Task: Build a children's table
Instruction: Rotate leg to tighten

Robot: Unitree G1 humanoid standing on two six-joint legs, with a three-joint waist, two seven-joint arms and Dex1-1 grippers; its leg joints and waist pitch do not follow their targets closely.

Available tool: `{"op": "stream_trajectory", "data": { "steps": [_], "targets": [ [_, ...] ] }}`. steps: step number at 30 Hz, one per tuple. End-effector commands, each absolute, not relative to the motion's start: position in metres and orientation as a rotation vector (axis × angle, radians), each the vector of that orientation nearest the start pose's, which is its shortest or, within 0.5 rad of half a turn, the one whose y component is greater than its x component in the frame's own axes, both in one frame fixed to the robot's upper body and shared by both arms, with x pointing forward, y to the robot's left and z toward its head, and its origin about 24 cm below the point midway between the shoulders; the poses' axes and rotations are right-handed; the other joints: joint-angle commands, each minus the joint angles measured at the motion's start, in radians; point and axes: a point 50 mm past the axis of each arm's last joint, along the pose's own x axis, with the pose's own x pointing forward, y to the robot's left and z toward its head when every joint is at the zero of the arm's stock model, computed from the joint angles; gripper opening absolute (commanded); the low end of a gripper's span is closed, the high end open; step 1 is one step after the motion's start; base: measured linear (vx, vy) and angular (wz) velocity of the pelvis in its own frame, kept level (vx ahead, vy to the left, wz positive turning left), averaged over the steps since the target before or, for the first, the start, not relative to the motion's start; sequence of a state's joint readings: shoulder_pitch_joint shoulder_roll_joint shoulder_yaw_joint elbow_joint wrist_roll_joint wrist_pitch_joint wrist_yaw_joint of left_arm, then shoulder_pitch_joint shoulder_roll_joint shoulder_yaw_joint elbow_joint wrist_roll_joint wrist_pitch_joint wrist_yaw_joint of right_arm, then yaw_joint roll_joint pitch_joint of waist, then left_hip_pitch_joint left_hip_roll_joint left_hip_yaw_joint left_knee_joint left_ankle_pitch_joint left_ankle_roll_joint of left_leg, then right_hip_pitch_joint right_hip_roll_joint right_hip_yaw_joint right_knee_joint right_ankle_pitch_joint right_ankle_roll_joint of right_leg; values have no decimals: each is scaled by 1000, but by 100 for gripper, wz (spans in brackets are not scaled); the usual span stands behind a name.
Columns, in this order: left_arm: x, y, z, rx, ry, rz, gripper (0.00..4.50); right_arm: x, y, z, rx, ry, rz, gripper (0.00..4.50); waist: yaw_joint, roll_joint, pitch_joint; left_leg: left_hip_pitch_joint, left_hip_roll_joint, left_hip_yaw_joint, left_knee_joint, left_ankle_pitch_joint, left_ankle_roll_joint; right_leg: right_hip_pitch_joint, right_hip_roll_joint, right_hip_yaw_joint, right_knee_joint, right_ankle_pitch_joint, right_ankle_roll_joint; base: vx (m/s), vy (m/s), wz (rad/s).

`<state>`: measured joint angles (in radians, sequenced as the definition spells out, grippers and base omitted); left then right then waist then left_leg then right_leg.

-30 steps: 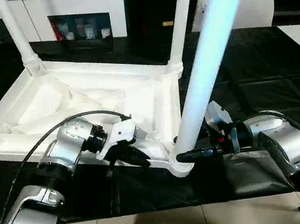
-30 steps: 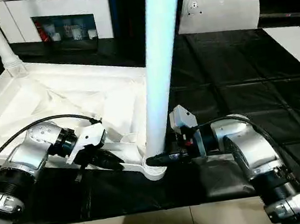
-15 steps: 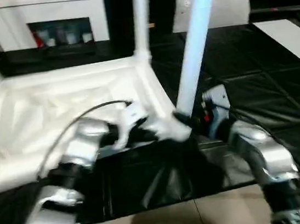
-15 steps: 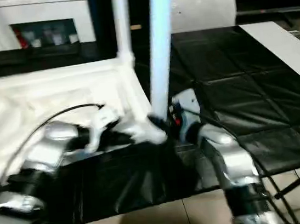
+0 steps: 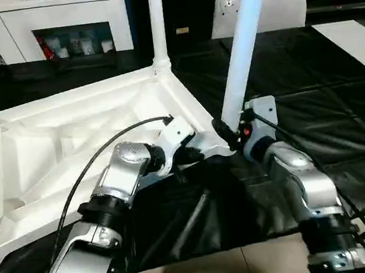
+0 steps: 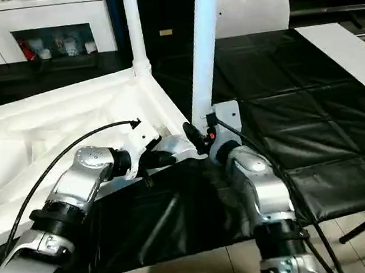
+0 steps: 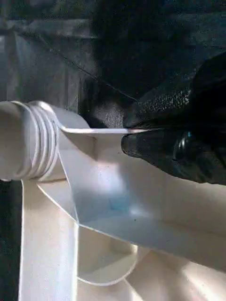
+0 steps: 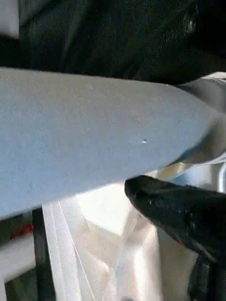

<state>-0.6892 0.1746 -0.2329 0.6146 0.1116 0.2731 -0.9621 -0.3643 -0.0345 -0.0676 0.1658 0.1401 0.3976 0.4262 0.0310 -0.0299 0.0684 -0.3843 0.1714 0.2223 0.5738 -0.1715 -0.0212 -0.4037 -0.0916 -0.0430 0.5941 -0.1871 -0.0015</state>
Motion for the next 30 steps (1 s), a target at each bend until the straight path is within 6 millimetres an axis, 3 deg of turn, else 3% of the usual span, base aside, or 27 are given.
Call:
{"op": "stream_trajectory", "data": {
  "steps": [1,2,8,13,20,21,24,30],
  "targets": [
    [332,68,74,310,301,-1252,0,301,-93,62,164,224,731,338,1,-3,-59,24,62,-38,-68,-213,36,34,-59,43,-74,-199,-195,0,0,0],
    [331,72,74,315,299,-1262,0,300,-100,63,143,220,756,362,4,-5,-59,22,61,-37,-66,-206,45,39,-60,42,-74,-190,-199,0,0,0],
    [326,97,72,385,311,-1400,0,296,-137,69,-1,222,909,407,7,-4,-61,20,62,-36,-61,-186,64,42,-62,42,-70,-193,-212,0,0,0],
    [320,114,72,449,362,-1509,0,294,-154,70,-105,262,1021,443,12,0,-65,26,65,-33,-57,-161,77,39,-61,41,-59,-116,-256,0,0,0],
    [314,133,76,500,413,-1664,0,291,-158,77,-135,270,1229,443,33,-1,-66,29,71,-29,-54,-173,65,39,-62,37,-51,-129,-270,0,0,0],
    [314,135,76,509,418,-1678,0,290,-158,78,-127,269,1258,443,34,-7,-66,28,71,-28,-55,-174,65,39,-62,38,-51,-133,-269,0,0,0],
    [312,137,77,520,434,-1714,0,286,-156,78,-108,281,1340,443,45,-3,-65,30,74,-29,-55,-181,54,36,-63,38,-50,-154,-266,0,0,0],
    [313,135,79,532,432,-1758,0,285,-151,77,-109,295,1426,384,55,-4,-63,31,72,-31,-57,-222,24,32,-67,40,-56,-223,-249,0,0,0]
  ]
}}
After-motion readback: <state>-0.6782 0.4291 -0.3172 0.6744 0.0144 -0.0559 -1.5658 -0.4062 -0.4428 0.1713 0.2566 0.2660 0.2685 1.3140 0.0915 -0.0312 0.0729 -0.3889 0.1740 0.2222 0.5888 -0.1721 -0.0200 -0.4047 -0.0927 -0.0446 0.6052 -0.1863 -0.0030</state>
